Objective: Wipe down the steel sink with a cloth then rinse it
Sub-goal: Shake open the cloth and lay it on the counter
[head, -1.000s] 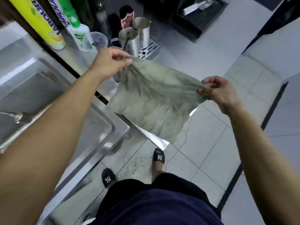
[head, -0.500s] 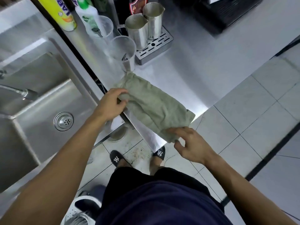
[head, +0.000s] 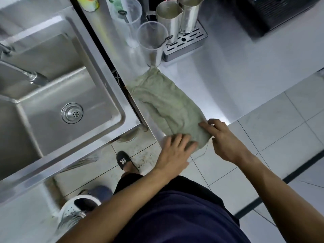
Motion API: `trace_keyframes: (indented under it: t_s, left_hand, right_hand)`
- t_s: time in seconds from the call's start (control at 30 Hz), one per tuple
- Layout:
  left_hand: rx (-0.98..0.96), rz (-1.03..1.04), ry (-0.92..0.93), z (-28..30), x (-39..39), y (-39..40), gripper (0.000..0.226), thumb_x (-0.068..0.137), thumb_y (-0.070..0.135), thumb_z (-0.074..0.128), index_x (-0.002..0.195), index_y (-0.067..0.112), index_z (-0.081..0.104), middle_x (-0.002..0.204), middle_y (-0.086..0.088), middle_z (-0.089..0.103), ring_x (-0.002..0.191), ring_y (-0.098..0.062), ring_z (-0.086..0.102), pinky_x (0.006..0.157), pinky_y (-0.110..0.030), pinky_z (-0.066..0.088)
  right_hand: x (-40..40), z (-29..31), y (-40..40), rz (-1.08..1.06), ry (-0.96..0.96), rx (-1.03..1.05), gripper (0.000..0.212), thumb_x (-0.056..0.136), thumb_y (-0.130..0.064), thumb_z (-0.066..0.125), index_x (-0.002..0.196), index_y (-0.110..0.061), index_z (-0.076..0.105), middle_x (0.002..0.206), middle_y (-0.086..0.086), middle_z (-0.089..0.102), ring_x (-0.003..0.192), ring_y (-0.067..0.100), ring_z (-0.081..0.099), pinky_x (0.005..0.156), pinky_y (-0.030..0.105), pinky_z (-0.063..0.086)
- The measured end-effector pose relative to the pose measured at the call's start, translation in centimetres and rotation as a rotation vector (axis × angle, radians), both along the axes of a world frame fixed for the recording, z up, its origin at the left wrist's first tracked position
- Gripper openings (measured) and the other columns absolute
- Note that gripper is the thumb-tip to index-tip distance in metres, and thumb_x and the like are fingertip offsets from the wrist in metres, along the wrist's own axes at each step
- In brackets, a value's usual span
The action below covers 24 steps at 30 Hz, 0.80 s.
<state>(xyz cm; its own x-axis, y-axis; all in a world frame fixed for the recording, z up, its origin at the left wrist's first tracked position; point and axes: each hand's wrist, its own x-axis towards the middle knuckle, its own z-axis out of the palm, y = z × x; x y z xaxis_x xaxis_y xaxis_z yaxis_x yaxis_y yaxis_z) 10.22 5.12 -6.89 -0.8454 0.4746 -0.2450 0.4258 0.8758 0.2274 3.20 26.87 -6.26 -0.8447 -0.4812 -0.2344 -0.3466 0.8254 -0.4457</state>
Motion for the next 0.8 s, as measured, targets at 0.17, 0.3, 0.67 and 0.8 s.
trace_keyframes:
  t_s: [0.17,0.3,0.67,0.8]
  left_hand:
    - [0.225,0.066,0.215,-0.8,0.9,-2.0,0.01,0.089,0.02,0.067,0.098,0.022,0.063,0.089,0.002,0.06,0.082,-0.025,0.06,0.071,-0.039,0.053]
    - [0.698,0.54,-0.324,4.1,0.5,-6.0,0.01,0.097,0.029,0.065,0.105,0.03,0.058,0.097,0.014,0.072,0.089,-0.011,0.07,0.08,-0.03,0.056]
    - [0.627,0.88,-0.037,4.3,-11.3,-11.6,0.029,0.097,0.032,0.06,0.125,0.024,0.059,0.124,0.003,0.065,0.109,-0.018,0.062,0.095,-0.038,0.051]
    - [0.362,0.574,0.25,3.1,-9.6,-9.6,0.036,0.094,0.023,0.055,0.13,0.016,0.059,0.139,-0.004,0.057,0.129,-0.028,0.051,0.106,-0.044,0.041]
  right_hand:
    - [1.4,1.4,0.1,0.088,0.023,-0.147,0.037,0.088,-0.007,0.076,0.124,-0.014,0.071,0.115,0.004,0.06,0.096,0.023,0.061,0.075,0.037,0.059]
    - [1.2,4.6,-1.9,-0.104,-0.097,-0.365,0.013,0.088,-0.011,0.075,0.1,-0.014,0.079,0.121,-0.003,0.061,0.104,0.018,0.06,0.093,0.023,0.048]
    - [-11.0,4.8,-12.3,-0.2,-0.118,-0.102,0.047,0.098,-0.028,0.061,0.144,-0.019,0.055,0.137,0.01,0.062,0.123,0.03,0.057,0.108,0.046,0.046]
    - [-7.6,1.7,-13.8,0.007,0.241,-0.078,0.056,0.096,-0.015,0.046,0.151,-0.001,0.044,0.157,0.022,0.043,0.145,0.041,0.039,0.121,0.052,0.031]
